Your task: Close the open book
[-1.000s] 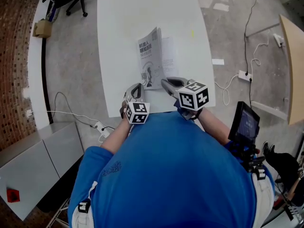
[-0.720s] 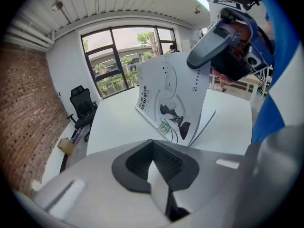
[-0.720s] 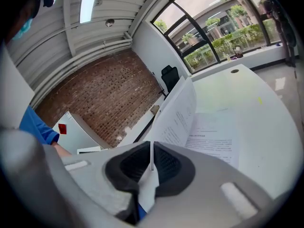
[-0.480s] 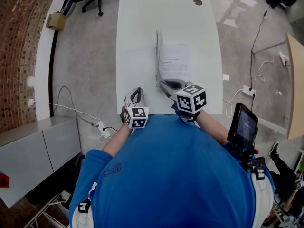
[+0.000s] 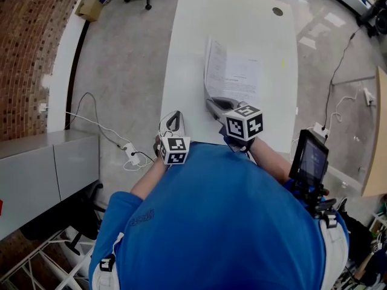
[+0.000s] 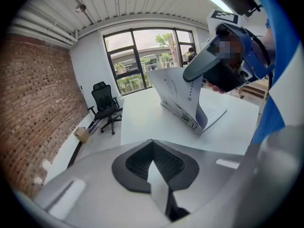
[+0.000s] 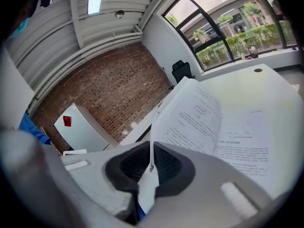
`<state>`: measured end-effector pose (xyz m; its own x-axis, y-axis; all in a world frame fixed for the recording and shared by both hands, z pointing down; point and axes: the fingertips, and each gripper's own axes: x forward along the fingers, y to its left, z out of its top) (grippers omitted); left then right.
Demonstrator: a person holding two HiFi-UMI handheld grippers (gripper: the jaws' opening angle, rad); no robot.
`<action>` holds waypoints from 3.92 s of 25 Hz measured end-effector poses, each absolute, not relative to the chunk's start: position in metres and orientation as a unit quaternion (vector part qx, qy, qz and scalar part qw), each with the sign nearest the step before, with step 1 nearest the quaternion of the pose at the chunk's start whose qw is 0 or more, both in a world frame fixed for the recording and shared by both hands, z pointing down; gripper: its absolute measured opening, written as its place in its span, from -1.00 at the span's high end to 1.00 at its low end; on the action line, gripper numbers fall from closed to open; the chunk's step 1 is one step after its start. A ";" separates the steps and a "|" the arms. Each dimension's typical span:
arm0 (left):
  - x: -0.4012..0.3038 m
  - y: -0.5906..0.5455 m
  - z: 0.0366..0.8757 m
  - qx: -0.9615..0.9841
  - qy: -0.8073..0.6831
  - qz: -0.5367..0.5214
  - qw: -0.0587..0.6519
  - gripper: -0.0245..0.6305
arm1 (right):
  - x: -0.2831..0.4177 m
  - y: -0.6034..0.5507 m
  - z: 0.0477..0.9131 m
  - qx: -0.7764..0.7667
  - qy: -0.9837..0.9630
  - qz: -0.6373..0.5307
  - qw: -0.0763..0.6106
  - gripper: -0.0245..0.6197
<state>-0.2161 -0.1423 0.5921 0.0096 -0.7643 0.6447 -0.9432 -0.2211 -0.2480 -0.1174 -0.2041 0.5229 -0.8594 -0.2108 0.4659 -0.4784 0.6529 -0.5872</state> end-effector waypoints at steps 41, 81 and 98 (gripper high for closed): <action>-0.332 -0.084 0.612 0.639 -0.656 0.354 0.188 0.91 | -0.249 -0.183 0.655 0.161 -0.849 0.335 0.376 0.72; -0.331 -0.104 0.608 0.699 -0.611 0.341 0.149 0.91 | -0.244 -0.166 0.628 0.168 -0.862 0.340 0.337 0.24; -0.228 -0.121 0.575 0.823 -0.490 0.276 0.077 0.90 | -0.131 -0.128 0.578 0.353 -0.836 0.304 0.290 0.31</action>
